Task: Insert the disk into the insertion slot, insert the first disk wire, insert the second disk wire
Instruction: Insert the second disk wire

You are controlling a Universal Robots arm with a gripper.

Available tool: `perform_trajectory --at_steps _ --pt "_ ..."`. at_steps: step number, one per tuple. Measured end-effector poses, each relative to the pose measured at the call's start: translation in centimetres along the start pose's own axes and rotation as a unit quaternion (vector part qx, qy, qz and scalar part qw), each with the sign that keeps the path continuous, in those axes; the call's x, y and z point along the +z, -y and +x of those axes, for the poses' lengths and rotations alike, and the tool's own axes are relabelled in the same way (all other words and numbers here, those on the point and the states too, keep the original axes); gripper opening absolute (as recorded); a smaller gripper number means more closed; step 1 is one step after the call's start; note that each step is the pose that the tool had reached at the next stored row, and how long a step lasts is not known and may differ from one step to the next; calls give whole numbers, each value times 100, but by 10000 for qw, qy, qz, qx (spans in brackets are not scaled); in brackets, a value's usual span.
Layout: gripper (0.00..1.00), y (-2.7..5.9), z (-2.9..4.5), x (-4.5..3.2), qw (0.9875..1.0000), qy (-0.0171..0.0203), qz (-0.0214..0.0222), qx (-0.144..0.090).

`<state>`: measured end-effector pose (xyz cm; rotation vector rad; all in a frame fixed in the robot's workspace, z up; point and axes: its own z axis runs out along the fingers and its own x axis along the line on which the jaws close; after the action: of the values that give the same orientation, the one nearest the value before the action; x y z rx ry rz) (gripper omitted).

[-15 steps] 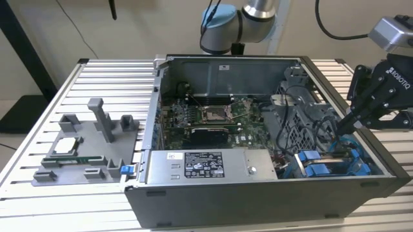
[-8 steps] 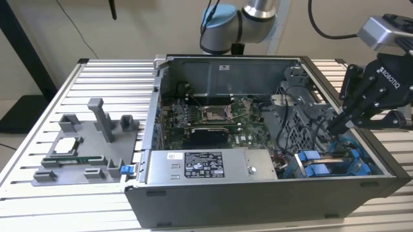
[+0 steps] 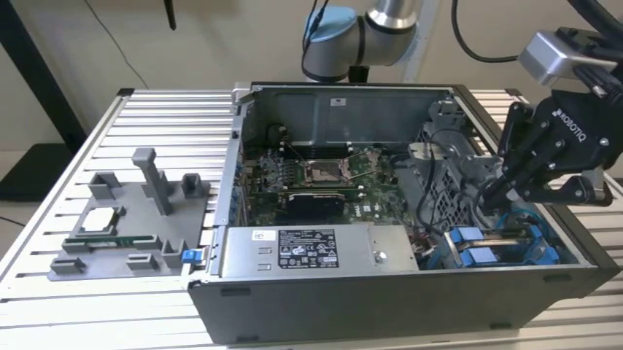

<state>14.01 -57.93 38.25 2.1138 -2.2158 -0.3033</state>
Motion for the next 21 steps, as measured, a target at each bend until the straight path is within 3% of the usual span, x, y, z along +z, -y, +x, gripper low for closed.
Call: perform_trajectory --at_steps 4,8,13,15,18,21 --pt "0 -24 105 20 10000 21 54 -9" --pt "0 -31 143 53 9998 54 163 -26" --pt "0 -61 150 65 9987 188 463 -80" --pt "0 -75 152 75 9980 225 578 -101" --pt "0 -95 156 95 9968 251 746 -131" --pt "0 -103 159 121 9958 260 864 -153"
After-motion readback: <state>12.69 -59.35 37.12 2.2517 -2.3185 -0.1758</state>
